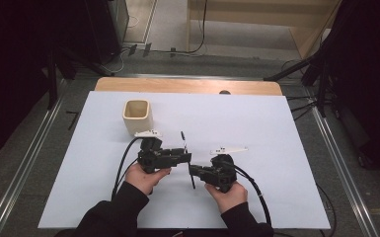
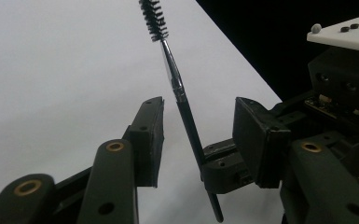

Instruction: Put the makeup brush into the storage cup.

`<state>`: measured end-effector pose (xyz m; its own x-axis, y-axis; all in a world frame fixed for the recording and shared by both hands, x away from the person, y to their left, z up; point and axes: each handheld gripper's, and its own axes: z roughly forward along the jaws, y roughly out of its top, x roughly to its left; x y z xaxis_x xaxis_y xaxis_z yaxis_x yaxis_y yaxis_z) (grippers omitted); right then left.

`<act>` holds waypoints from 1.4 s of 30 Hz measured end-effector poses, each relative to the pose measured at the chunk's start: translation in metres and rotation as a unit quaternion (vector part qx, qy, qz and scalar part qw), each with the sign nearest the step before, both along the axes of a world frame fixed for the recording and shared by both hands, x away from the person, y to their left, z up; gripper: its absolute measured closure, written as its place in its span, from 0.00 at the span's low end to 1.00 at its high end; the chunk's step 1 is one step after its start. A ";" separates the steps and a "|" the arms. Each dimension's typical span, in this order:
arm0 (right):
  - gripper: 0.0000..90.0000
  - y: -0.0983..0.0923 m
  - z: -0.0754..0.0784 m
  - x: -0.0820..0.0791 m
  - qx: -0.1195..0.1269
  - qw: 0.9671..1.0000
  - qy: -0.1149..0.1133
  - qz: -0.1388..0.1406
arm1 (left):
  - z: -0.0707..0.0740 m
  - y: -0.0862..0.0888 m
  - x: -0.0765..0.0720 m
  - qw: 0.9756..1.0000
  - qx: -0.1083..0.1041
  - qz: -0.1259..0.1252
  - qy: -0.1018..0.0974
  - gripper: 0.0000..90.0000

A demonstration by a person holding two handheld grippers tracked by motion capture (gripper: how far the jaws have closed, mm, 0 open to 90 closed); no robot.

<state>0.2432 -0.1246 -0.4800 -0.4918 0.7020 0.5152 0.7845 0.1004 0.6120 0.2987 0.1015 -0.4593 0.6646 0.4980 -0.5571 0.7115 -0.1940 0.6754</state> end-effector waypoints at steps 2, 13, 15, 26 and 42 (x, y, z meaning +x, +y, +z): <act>0.97 0.000 0.000 0.000 0.002 1.000 0.000 -0.002 | -0.001 -0.001 0.000 1.000 -0.001 0.000 0.005 0.63; 0.97 0.000 0.001 0.000 0.015 1.000 0.001 -0.004 | -0.006 0.000 0.003 0.999 -0.024 0.001 0.040 0.79; 0.97 0.000 0.001 0.000 0.016 1.000 0.001 -0.004 | -0.006 0.000 0.003 0.999 -0.025 0.000 0.039 0.81; 0.97 0.002 0.001 0.000 0.018 1.000 0.003 -0.002 | -0.008 -0.002 0.002 0.999 -0.021 -0.001 0.038 0.87; 0.97 0.004 0.000 0.000 0.018 1.000 0.007 0.002 | -0.009 -0.002 0.003 0.999 -0.023 -0.007 0.048 0.94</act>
